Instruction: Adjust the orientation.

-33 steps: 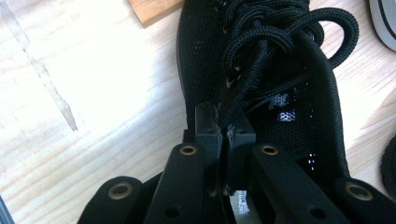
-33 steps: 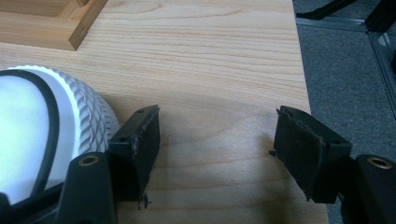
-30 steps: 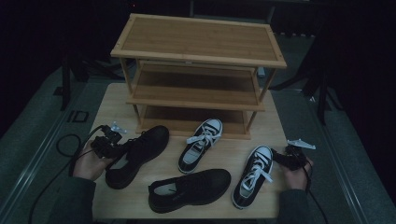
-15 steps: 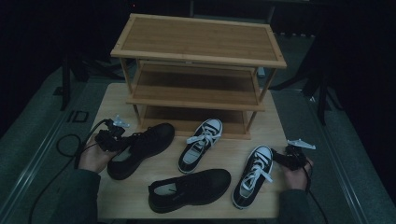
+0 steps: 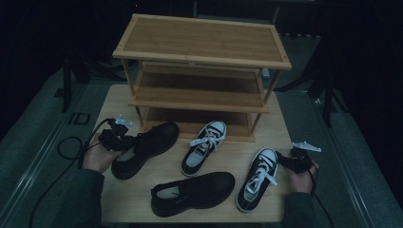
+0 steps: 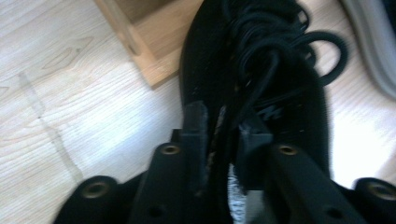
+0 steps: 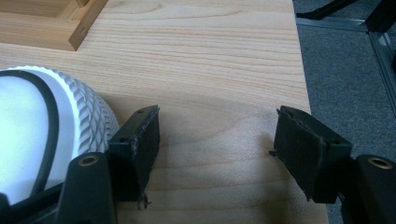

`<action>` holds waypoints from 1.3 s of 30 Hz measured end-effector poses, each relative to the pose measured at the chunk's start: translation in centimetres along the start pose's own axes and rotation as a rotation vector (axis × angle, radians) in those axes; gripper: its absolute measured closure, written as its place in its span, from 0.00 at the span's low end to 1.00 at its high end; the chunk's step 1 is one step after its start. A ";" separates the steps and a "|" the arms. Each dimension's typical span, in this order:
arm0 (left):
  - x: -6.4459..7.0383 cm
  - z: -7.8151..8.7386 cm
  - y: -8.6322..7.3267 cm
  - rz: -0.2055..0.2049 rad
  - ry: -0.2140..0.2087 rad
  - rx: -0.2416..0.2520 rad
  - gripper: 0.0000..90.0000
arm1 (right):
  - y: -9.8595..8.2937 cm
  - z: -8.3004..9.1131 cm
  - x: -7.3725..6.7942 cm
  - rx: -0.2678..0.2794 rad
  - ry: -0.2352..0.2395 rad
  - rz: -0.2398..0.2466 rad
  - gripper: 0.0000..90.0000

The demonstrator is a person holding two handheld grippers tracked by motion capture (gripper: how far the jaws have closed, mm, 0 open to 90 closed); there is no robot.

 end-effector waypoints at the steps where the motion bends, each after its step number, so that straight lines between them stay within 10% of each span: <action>1: 0.0 0.0 0.0 0.000 0.000 0.000 0.76 | 0.0 0.0 0.0 0.000 0.000 0.000 0.34; 12: 3.0 2.8 2.5 -0.047 -0.018 0.069 0.64 | 0.0 0.0 0.0 0.000 0.000 0.000 0.34; 39: 9.0 2.3 3.9 -0.157 -0.175 0.031 0.61 | 0.0 0.0 0.0 0.000 0.001 0.002 0.34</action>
Point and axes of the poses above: each handheld gripper's, and its own axes: z roughly backward along the jaws, y roughly out of its top, x roughly to its right, the point moved 8 cm from there along -z, roughly forward along the jaws, and after that the axes turned 8 degrees about x, right-handed, at the moved point
